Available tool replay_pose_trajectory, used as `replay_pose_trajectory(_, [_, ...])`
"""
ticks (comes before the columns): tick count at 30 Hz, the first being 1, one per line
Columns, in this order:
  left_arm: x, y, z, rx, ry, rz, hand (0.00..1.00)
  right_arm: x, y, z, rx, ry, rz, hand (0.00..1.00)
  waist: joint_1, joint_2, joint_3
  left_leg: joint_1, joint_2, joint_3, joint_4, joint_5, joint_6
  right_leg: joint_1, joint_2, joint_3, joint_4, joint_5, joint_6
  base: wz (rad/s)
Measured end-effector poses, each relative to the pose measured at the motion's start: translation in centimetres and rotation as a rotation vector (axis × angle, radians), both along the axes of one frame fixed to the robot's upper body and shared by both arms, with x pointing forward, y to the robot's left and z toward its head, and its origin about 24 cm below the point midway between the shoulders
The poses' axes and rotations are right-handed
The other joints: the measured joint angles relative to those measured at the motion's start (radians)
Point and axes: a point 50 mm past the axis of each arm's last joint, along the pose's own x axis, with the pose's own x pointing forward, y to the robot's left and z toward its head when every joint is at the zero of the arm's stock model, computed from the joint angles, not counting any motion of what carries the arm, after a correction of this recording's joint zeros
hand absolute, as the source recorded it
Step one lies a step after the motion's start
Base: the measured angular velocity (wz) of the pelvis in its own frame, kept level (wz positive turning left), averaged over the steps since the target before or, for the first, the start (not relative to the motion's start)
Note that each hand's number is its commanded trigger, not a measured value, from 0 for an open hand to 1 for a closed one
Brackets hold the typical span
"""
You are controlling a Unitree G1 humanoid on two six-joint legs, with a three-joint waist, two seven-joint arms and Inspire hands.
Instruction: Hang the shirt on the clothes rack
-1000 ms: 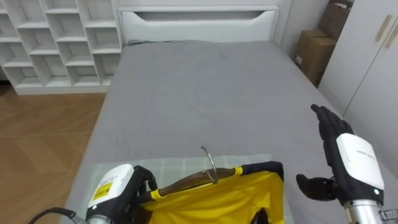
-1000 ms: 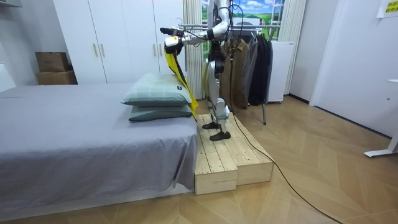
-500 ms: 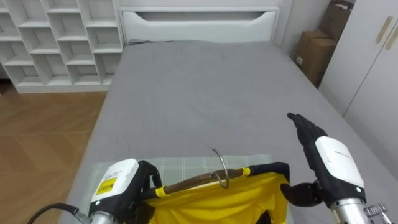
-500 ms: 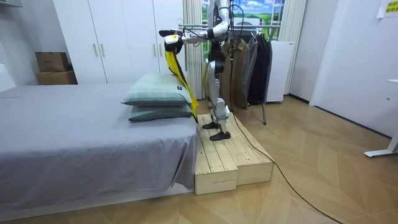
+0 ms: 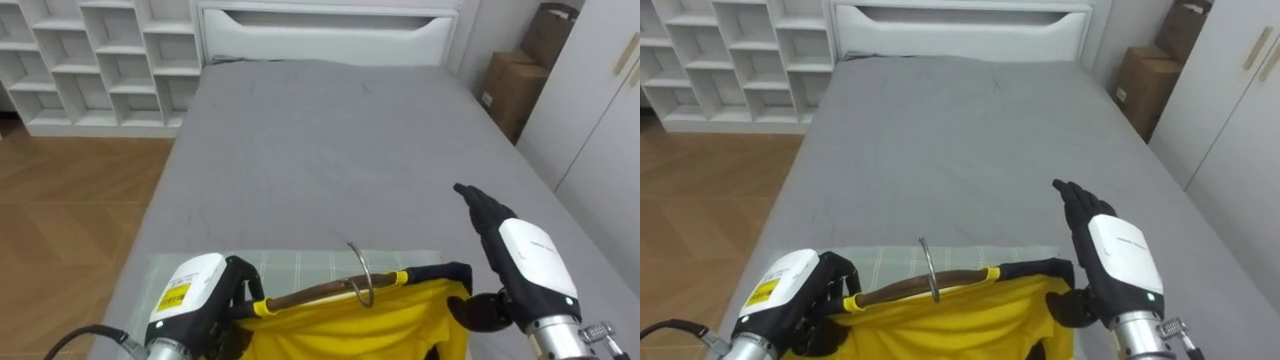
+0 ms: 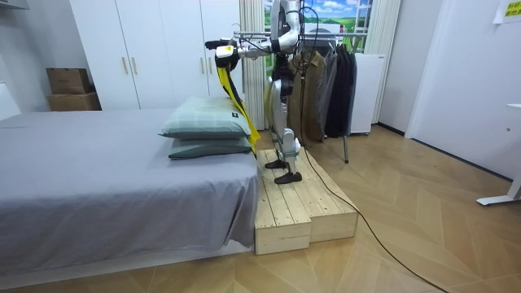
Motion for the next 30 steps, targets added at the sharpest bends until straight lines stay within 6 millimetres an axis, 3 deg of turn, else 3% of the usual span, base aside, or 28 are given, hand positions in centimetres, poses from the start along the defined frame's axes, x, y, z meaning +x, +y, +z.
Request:
replay_pose_trajectory(14, [0.0,-0.1,-0.1,0.002,0.003,-0.006,1.00,0.6,1.1,0.4,-0.028,-0.008,0.050,0.00,0.002,0.006,0.0001,0.002,0.000,-0.003,0.002,0.000,0.000,0.000,-0.001,-0.002,0.000,0.000,0.000,0.00])
replay_pose_trajectory(22, [-0.1,-0.3,-0.1,0.000,0.000,-0.018,1.00,1.4,3.2,2.1,-0.086,-0.088,0.152,0.00,0.007,0.008,0.0014,0.001,0.000,-0.002,0.002,0.000,0.000,0.000,0.000,0.000,-0.002,0.000,0.000,0.00])
replay_pose_trajectory(30, [-0.2,-0.9,-0.2,0.034,0.000,-0.046,1.00,1.2,4.5,1.4,-0.104,-0.026,0.228,0.00,0.027,0.012,0.0028,0.001,0.002,-0.003,0.000,0.000,0.000,-0.002,0.001,-0.002,-0.002,0.001,-0.002,0.00])
